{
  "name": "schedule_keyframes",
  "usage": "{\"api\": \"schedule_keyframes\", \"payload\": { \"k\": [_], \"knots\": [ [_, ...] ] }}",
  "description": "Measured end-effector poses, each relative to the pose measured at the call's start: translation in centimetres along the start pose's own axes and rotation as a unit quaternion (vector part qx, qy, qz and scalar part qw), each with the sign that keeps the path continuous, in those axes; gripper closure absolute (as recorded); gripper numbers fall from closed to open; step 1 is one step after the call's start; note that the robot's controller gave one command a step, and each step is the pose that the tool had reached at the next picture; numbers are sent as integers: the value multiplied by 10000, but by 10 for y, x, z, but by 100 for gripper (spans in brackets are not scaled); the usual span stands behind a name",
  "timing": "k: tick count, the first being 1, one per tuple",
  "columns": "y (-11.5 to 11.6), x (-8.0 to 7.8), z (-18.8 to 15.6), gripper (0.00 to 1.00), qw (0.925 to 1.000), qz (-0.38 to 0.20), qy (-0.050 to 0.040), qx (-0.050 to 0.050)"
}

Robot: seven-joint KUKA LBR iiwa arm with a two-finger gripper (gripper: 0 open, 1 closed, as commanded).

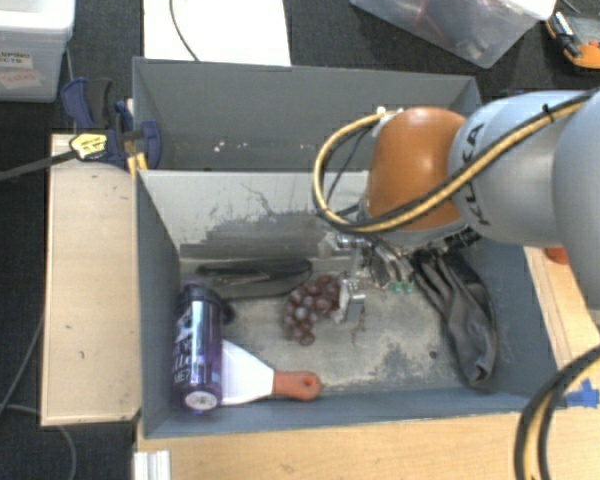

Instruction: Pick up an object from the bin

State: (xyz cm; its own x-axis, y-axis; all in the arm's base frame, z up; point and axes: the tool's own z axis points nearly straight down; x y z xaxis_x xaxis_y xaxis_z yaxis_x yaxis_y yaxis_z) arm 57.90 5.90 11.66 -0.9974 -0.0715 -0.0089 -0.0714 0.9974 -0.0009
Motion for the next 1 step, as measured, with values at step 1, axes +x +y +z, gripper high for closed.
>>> {"api": "schedule_keyframes", "payload": {
  "k": [1],
  "knots": [
    [13, 10, 16, 0, 9941, -1086, 57, -24]
  ]
}}
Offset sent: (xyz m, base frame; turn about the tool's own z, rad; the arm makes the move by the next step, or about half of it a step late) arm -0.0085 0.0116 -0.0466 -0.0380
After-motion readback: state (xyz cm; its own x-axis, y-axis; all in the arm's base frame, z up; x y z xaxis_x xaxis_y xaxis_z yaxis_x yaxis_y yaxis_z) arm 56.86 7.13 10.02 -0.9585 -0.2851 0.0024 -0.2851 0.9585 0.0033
